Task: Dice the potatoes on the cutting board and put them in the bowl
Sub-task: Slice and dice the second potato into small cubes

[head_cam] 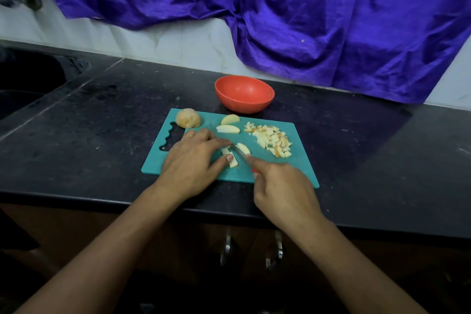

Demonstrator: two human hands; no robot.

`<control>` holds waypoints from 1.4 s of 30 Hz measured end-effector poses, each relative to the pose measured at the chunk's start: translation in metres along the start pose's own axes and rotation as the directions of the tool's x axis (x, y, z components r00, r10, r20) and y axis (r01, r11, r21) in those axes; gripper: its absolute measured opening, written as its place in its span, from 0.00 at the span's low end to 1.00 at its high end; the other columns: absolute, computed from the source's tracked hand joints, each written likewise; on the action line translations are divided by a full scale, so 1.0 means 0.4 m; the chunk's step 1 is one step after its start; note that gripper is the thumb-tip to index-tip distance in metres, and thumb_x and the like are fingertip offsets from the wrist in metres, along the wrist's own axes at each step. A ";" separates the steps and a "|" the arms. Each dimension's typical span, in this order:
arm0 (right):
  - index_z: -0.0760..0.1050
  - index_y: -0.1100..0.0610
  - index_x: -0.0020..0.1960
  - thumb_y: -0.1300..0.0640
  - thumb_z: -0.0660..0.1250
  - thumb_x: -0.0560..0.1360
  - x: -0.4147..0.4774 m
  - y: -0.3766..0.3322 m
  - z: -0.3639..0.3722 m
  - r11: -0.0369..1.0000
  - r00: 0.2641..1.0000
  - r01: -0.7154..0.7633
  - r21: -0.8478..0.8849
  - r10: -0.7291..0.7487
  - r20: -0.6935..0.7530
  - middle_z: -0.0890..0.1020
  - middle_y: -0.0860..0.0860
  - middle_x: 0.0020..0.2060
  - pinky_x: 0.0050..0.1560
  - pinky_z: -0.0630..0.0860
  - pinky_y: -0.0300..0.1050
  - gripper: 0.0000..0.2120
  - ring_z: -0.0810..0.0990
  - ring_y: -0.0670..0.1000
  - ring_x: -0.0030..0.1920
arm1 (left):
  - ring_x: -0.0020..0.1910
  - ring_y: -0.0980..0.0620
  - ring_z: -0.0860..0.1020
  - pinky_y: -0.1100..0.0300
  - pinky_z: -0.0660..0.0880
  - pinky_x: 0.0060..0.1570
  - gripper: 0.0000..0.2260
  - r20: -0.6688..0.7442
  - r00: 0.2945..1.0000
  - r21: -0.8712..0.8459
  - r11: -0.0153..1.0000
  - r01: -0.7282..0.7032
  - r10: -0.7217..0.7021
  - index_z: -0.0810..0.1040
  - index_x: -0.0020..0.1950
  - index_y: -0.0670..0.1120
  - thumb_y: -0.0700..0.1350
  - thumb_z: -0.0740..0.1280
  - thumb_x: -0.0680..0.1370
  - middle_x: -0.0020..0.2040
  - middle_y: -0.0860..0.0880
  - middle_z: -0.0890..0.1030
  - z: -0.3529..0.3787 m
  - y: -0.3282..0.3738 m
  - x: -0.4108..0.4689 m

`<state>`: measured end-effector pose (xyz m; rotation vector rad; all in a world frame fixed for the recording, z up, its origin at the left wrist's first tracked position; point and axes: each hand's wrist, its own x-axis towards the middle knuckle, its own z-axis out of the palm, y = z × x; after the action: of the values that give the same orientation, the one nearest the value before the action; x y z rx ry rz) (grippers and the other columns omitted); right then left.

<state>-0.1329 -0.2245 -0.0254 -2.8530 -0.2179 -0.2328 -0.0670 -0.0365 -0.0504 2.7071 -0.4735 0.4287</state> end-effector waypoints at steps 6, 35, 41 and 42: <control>0.71 0.39 0.75 0.51 0.61 0.84 0.010 0.025 0.025 0.951 0.990 -0.120 0.285 0.136 -0.038 0.81 0.43 0.50 0.30 0.67 0.34 0.20 0.79 0.44 0.36 | 0.65 0.54 0.71 0.54 0.72 0.61 0.22 0.002 1.000 -0.083 0.996 0.010 -0.010 0.73 0.74 0.58 0.62 0.58 0.82 0.65 0.56 0.76 -0.002 -0.011 -0.005; 0.69 0.38 0.75 0.52 0.61 0.83 0.050 0.098 0.014 0.981 0.967 -0.075 0.180 0.116 -0.229 0.83 0.47 0.42 0.34 0.69 0.44 0.22 0.75 0.45 0.33 | 0.45 0.62 0.73 0.60 0.69 0.48 0.08 -0.104 0.983 -0.278 0.953 0.119 -0.153 0.80 0.60 0.54 0.49 0.68 0.81 0.55 0.57 0.76 -0.002 -0.022 0.009; 0.70 0.40 0.76 0.52 0.62 0.83 0.045 0.098 0.034 0.990 0.959 -0.039 0.135 0.075 -0.274 0.79 0.44 0.38 0.32 0.65 0.39 0.22 0.72 0.43 0.32 | 0.48 0.54 0.76 0.53 0.74 0.45 0.12 -0.101 0.989 -0.126 0.988 0.090 -0.103 0.78 0.62 0.53 0.51 0.69 0.80 0.59 0.55 0.76 0.012 -0.011 0.103; 0.70 0.41 0.76 0.52 0.62 0.83 0.046 0.100 0.036 0.986 0.955 -0.042 0.161 0.087 -0.284 0.80 0.44 0.39 0.32 0.68 0.40 0.22 0.73 0.44 0.33 | 0.51 0.52 0.77 0.53 0.74 0.45 0.12 -0.099 0.991 -0.099 0.992 0.079 -0.089 0.78 0.63 0.53 0.51 0.69 0.80 0.60 0.54 0.76 0.017 -0.008 0.119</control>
<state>-0.1062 -0.2562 -0.0457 -2.6272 -0.0786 -0.5892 -0.0216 -0.0490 -0.0406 2.5875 -0.3405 0.5072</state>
